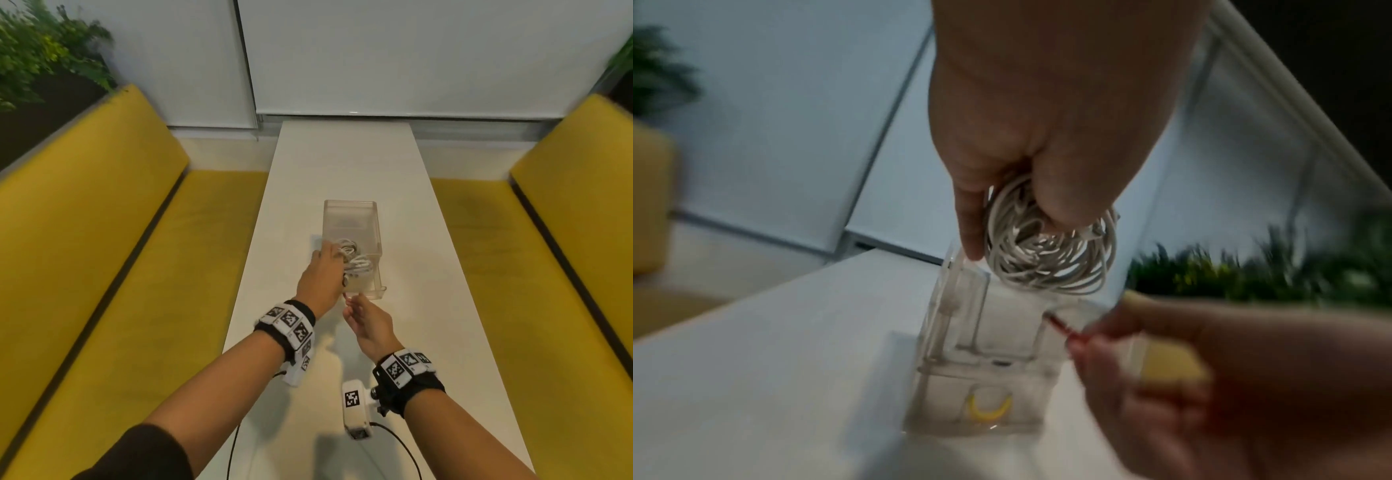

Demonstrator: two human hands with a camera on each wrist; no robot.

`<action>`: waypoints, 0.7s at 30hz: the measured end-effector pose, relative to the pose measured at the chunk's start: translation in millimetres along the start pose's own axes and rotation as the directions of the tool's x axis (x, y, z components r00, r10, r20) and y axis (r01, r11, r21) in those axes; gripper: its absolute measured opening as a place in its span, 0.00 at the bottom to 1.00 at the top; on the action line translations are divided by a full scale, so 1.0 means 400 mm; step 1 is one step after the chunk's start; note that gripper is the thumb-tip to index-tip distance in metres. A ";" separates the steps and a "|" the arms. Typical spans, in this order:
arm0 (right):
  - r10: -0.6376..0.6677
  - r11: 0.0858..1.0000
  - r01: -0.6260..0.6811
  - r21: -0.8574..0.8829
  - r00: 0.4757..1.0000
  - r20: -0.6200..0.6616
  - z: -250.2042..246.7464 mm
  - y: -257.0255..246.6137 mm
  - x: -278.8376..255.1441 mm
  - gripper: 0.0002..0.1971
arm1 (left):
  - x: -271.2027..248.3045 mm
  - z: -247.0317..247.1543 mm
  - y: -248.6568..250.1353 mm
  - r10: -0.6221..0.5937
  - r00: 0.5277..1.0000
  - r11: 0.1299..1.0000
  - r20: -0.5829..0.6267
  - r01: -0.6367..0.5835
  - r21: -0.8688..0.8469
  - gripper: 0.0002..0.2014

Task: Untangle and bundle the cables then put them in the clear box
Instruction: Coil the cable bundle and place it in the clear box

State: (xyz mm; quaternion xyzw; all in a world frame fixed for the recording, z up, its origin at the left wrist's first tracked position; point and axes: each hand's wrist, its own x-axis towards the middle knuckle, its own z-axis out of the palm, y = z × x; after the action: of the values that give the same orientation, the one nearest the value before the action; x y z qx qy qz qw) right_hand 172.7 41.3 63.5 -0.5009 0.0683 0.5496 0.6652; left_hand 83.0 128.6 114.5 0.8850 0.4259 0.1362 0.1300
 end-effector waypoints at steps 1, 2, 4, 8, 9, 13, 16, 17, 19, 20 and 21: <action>0.000 1.000 0.000 0.011 1.000 0.008 0.000 -0.002 -0.004 0.03 | -0.003 0.013 0.006 0.039 0.999 0.996 -0.008 -0.038 0.075 0.17; 0.000 1.000 0.000 0.021 1.000 0.017 0.000 -0.006 -0.007 0.04 | -0.008 0.018 0.012 0.086 0.996 0.989 -0.007 -0.084 0.125 0.15; -0.009 0.999 0.008 0.035 0.999 0.035 0.001 -0.018 -0.010 0.04 | -0.020 0.028 0.017 0.195 0.980 0.942 0.026 -0.195 0.272 0.15; -0.026 0.999 0.025 0.031 0.999 0.044 -0.010 -0.024 -0.006 0.04 | -0.037 0.024 0.021 0.317 0.944 0.835 0.095 -0.325 0.445 0.22; -0.027 0.999 0.026 0.027 0.999 0.047 -0.013 -0.022 -0.003 0.04 | -0.038 0.020 0.025 0.322 0.942 0.825 0.098 -0.330 0.458 0.21; -0.033 0.999 0.031 0.024 0.996 0.077 -0.014 -0.016 0.004 0.05 | -0.018 0.028 0.040 0.266 0.954 0.817 0.138 -0.299 0.493 0.12; -0.039 0.999 0.037 0.020 0.994 0.102 -0.014 -0.013 0.006 0.07 | 0.009 0.045 0.044 0.183 0.957 0.827 0.224 -0.273 0.492 0.18; -0.040 0.999 0.039 0.016 0.994 0.103 -0.015 -0.012 0.006 0.07 | 0.014 0.050 0.046 0.155 0.961 0.832 0.230 -0.252 0.494 0.20; -0.044 0.999 0.044 0.005 0.993 0.111 -0.018 -0.013 0.005 0.09 | 0.007 0.039 0.054 0.098 0.971 0.878 0.217 -0.187 0.441 0.15; -0.046 0.999 0.046 0.000 0.992 0.122 -0.020 -0.014 0.005 0.10 | 0.004 0.038 0.051 0.091 0.974 0.890 0.207 -0.173 0.421 0.18; -0.047 0.999 0.049 -0.006 0.990 0.133 -0.022 -0.015 0.004 0.09 | 0.002 0.040 0.040 0.118 0.970 0.895 0.210 -0.196 0.400 0.23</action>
State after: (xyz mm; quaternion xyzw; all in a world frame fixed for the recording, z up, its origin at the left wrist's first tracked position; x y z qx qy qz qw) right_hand 182.1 36.4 61.6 -0.4677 0.0092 0.5659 0.6789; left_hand 100.6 117.9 105.1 0.9324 0.3584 -0.0288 -0.0357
